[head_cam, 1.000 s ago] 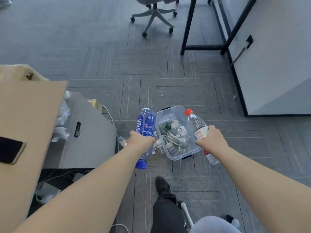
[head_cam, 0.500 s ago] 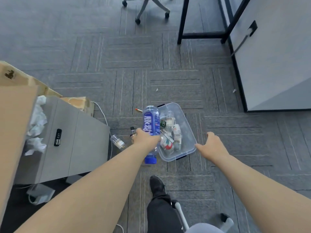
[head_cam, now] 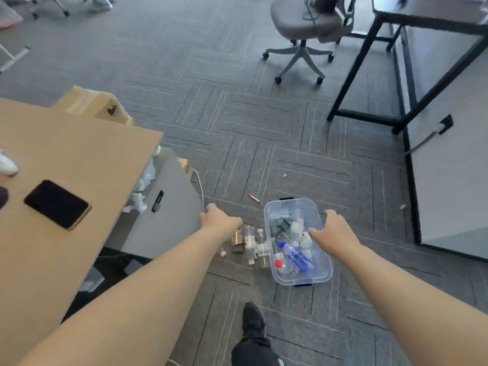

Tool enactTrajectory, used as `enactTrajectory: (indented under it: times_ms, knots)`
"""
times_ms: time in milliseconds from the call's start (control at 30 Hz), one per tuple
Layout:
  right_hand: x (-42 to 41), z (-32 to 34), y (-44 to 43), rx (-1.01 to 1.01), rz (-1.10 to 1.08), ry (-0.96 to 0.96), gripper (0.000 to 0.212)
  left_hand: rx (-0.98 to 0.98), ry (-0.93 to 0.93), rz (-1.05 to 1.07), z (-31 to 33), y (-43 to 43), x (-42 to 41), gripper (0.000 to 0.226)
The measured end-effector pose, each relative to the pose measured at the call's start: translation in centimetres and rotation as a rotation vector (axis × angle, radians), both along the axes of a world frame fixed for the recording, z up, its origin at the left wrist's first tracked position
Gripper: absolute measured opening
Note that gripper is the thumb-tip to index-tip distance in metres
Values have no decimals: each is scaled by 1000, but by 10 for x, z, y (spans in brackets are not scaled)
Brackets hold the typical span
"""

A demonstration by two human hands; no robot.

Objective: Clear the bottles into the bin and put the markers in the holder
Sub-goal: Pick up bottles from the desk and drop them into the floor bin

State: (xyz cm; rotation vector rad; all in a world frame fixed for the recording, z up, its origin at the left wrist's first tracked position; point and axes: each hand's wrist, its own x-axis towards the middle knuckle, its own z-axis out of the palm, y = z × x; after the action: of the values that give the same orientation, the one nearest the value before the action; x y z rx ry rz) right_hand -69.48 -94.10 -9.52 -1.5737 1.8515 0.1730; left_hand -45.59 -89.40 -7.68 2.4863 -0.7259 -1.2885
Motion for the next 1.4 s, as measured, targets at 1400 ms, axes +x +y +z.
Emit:
enactTrajectory:
  times_ms: [1400]
  knots:
    - [661, 113, 559, -133, 1561, -223, 62, 29, -285, 1507, 69, 734, 419, 85]
